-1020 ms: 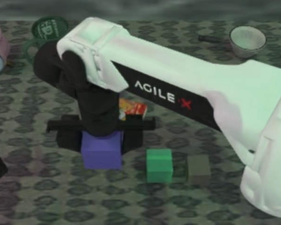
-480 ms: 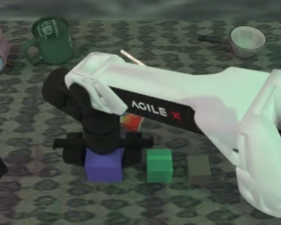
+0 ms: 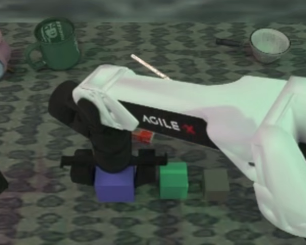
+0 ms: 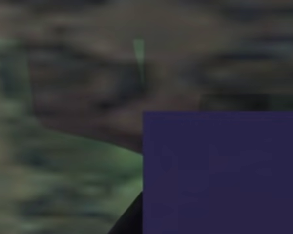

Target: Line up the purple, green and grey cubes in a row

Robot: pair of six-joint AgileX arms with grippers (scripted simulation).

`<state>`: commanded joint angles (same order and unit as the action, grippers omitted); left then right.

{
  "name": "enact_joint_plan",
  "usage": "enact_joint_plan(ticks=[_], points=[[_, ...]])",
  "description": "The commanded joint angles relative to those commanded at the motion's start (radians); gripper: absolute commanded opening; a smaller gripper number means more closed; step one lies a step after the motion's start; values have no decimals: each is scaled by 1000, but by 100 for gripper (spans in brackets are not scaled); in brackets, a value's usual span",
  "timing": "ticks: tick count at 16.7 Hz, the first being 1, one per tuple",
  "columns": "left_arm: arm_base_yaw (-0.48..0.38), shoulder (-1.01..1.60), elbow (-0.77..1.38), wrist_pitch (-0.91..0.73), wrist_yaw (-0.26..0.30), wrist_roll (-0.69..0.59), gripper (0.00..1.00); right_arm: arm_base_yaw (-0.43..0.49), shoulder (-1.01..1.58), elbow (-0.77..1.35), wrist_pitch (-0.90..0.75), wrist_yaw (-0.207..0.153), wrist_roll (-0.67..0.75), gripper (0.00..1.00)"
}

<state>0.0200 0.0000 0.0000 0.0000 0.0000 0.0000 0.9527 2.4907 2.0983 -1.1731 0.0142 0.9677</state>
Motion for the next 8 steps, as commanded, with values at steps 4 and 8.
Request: enact_joint_plan(ticks=[4,8], points=[[0,0,0,0,0,0,100,0,0,0,0,0,0,45],[0,0,0,0,0,0,100,0,0,0,0,0,0,75]])
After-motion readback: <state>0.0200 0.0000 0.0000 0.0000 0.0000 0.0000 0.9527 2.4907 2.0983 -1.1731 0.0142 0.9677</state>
